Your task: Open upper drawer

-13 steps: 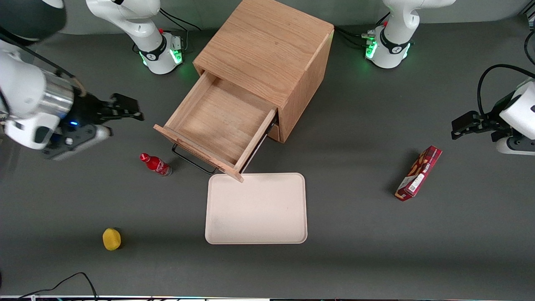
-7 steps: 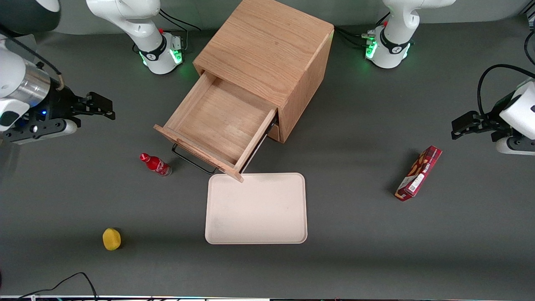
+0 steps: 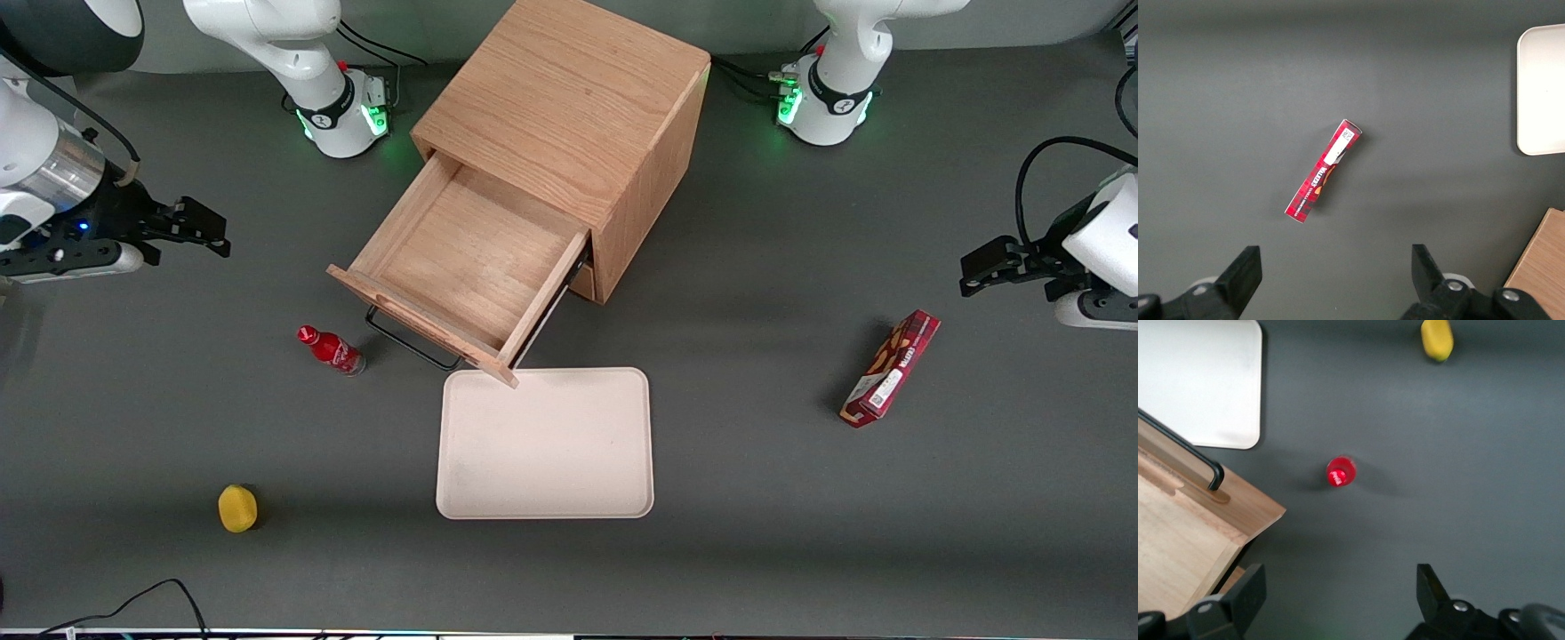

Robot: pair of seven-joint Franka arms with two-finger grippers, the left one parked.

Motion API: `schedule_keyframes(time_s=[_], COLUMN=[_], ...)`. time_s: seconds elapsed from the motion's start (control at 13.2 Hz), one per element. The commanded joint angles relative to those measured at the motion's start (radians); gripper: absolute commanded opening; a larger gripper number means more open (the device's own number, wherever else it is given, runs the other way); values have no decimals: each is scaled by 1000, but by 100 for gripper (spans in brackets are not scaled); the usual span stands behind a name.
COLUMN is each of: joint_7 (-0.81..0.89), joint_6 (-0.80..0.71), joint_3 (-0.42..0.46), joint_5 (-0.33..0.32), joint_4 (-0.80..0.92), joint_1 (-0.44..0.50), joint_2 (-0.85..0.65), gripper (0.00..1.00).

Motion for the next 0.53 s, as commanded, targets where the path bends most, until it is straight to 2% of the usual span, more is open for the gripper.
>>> schedule_keyframes(time_s=[0.0,0.15,0.3,0.45], joint_7=[101,149,158,157], joint_6=[-67,-121,-122,-128], joint_3=[-4,-2,-4,-5], joint_5=[-42,-37,5,13], joint_4=[158,179,166,165], joint_1=[14,14,7,6], joint_2=[96,107,101,96], gripper=[100,100,100,100])
